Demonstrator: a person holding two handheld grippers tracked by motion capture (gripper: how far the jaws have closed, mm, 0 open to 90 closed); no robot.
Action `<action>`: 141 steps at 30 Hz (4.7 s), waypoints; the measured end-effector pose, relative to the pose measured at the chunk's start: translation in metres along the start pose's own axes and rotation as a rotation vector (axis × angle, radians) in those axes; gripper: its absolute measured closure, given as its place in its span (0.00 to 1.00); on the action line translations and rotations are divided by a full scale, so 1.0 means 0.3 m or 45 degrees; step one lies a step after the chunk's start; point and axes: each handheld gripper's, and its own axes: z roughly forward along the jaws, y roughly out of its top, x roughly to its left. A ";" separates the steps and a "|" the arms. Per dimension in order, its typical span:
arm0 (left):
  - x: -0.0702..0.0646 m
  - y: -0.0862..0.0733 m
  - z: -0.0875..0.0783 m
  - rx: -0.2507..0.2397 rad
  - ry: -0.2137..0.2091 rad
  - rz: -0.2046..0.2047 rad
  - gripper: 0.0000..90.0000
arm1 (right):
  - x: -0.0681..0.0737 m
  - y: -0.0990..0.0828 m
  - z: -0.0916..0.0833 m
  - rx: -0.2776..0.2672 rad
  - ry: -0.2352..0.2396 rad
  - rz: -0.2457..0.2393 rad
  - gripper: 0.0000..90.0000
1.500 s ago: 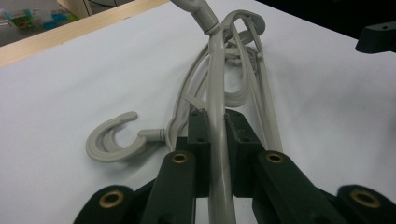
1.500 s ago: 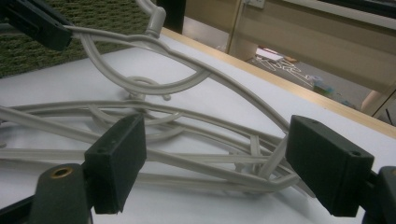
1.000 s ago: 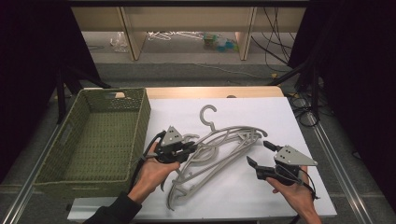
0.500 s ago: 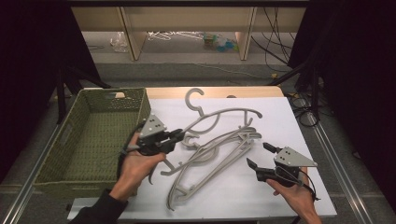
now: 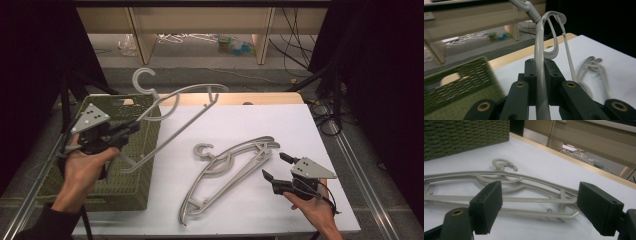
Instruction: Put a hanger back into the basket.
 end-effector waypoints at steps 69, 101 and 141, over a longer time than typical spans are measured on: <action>0.497 -0.349 -0.044 0.418 0.381 0.198 0.90 | -0.001 -0.004 0.016 0.008 0.018 0.010 0.24; -0.298 -0.169 0.206 0.342 -0.257 0.244 0.38 | 0.004 -0.004 0.009 -0.013 0.027 0.022 0.24; -0.402 -0.398 0.565 0.659 -0.311 0.145 0.31 | 0.016 -0.013 -0.001 0.013 0.089 0.048 0.23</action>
